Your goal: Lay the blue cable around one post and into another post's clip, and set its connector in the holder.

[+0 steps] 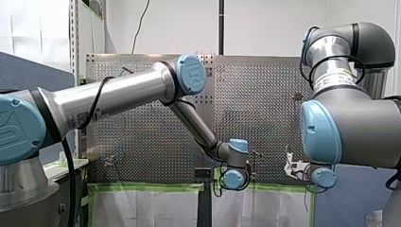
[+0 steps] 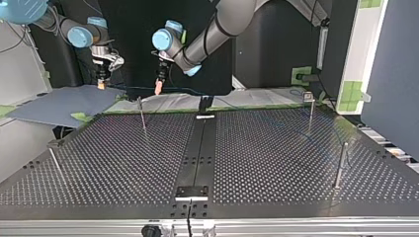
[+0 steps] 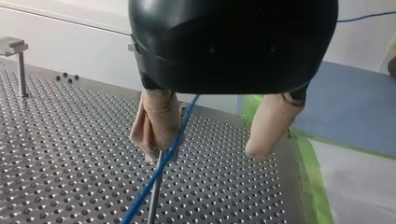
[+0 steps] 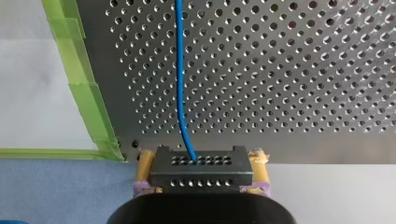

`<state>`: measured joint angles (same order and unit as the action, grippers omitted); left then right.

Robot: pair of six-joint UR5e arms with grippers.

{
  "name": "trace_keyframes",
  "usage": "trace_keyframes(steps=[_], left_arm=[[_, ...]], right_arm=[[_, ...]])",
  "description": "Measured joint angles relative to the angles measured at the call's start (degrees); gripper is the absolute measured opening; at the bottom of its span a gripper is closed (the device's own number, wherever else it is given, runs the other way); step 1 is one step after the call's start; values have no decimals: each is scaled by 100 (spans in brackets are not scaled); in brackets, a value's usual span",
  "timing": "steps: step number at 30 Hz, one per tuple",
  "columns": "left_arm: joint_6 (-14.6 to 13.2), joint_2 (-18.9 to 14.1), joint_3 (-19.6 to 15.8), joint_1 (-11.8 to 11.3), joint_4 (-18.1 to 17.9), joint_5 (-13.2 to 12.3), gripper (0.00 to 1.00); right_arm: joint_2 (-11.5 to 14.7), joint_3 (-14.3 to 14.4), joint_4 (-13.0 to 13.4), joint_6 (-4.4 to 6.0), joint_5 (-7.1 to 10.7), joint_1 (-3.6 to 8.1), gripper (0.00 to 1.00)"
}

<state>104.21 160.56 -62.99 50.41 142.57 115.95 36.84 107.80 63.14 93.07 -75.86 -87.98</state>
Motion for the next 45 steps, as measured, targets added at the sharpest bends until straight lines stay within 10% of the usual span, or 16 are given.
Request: trace_keyframes(steps=[18, 21, 23, 24, 26, 28, 45], left_arm=[[-80, 58, 490, -10, -108, 303, 100], [-96, 58, 490, 29, -173, 256, 85], [-97, 58, 491, 47, -235, 200, 51], [-98, 57, 491, 57, -278, 158, 51], [-97, 57, 488, 70, -349, 107, 11], [-90, 58, 487, 78, -443, 64, 0], [-72, 60, 244, 28, -816, 528, 0]], right_arm=[[15, -44, -62, 92, -13, 171, 0], [15, -91, -155, 91, -34, 207, 0], [15, -137, -236, 77, -82, 229, 0], [15, -152, -268, 69, -102, 235, 0], [14, -176, -317, 56, -134, 244, 0], [14, -192, -346, 44, -155, 251, 0], [12, -290, -421, -8, -334, 318, 0]])
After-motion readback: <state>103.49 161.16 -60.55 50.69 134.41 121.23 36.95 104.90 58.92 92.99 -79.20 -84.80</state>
